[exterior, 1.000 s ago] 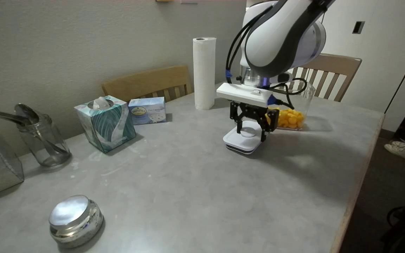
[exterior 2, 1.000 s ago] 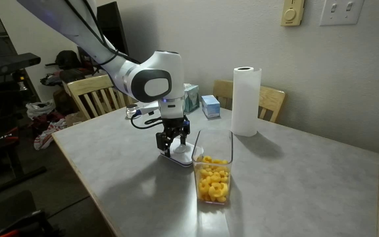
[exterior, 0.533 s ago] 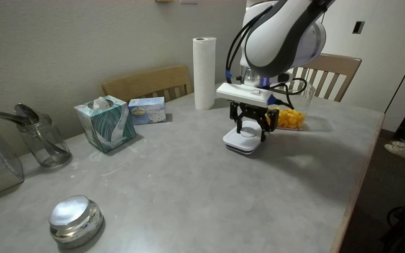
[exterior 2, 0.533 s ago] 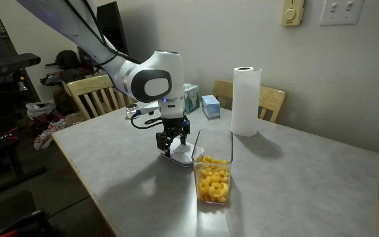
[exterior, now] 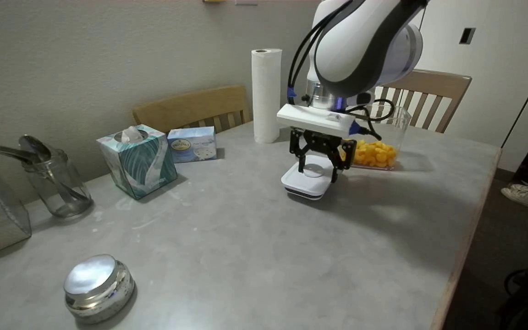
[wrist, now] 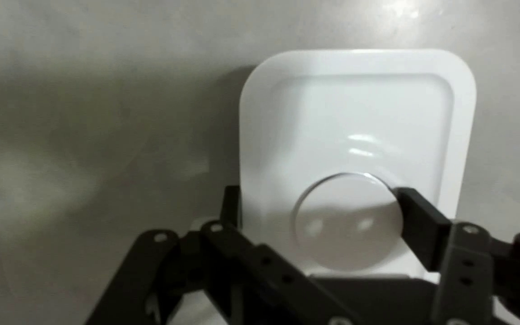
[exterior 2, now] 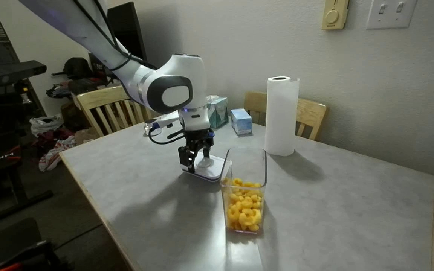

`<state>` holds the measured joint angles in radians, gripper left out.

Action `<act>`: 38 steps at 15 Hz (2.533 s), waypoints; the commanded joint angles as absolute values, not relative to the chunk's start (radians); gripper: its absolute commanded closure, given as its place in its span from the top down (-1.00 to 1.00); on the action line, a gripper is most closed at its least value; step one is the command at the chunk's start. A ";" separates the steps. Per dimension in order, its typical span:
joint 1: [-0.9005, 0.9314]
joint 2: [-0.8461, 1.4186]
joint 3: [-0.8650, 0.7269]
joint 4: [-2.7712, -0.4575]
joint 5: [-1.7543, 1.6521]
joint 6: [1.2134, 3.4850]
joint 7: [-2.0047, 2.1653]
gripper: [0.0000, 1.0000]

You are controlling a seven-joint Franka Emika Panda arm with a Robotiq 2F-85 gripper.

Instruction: Place the lid on the container and push the button

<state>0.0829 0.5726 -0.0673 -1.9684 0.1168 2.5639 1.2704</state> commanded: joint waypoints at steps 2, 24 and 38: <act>0.032 0.506 -0.009 -1.991 0.186 2.544 1.070 0.20; 0.091 0.602 -0.109 -1.988 0.175 2.571 1.084 1.00; 0.121 0.554 -0.120 -2.001 0.147 2.571 1.104 1.00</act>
<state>0.1029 0.5801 -0.1031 -1.9793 0.1653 2.5583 1.0855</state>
